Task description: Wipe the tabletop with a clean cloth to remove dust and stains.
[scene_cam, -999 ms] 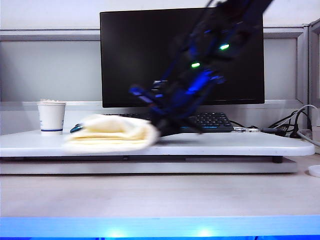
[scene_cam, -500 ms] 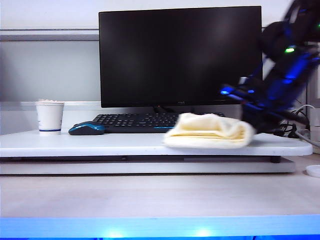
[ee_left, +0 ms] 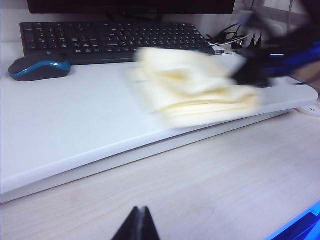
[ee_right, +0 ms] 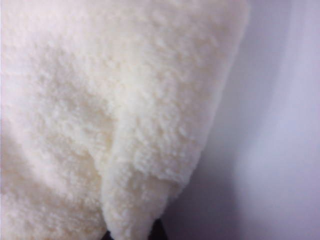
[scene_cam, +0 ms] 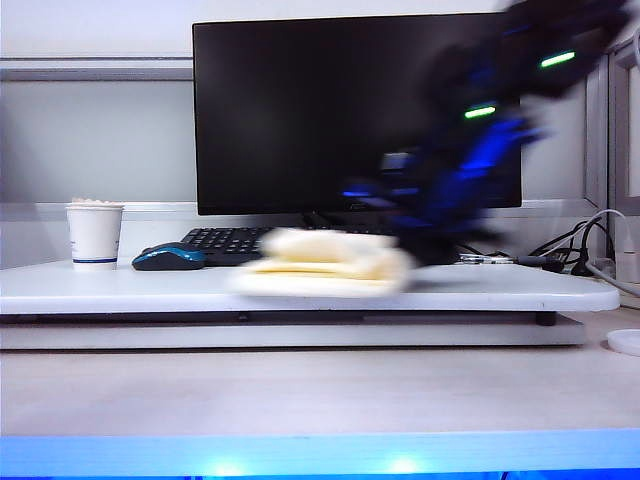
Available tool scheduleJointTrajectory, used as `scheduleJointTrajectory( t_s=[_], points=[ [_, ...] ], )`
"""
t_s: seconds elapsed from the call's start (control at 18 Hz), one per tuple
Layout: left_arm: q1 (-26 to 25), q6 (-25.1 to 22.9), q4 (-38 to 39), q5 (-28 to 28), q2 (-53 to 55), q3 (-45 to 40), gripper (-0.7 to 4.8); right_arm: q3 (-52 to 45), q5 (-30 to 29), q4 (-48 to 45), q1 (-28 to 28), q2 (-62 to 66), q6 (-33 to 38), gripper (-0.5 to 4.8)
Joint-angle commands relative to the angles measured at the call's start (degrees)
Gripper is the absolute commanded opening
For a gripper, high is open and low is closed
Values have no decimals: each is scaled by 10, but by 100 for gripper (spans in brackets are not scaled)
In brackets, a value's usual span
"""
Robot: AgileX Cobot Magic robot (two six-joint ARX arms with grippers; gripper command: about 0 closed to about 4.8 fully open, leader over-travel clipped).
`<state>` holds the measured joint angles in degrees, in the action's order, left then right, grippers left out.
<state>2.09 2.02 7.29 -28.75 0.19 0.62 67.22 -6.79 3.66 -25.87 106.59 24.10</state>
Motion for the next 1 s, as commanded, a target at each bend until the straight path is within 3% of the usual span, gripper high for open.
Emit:
scheduleJointTrajectory(
  t_s=[0.06,0.28,0.44,0.67,1.0],
  points=[
    [-1,0,7,-4,0,-1,-6,77,-38,47,-59,91,48,-9],
    [-1,0,7,-5,0,-1,-6,183,-35,70,-119,149,60,-9],
    [-1,0,5,-4,0,-1,-6,195,-22,91,-122,152,76,-9],
    [-1,0,0,-5,0,-1,-6,181,-21,207,-56,138,16,-9],
    [-1,0,-2,-4,0,-1,-6,7,8,145,35,-14,-18,-9]
  ],
)
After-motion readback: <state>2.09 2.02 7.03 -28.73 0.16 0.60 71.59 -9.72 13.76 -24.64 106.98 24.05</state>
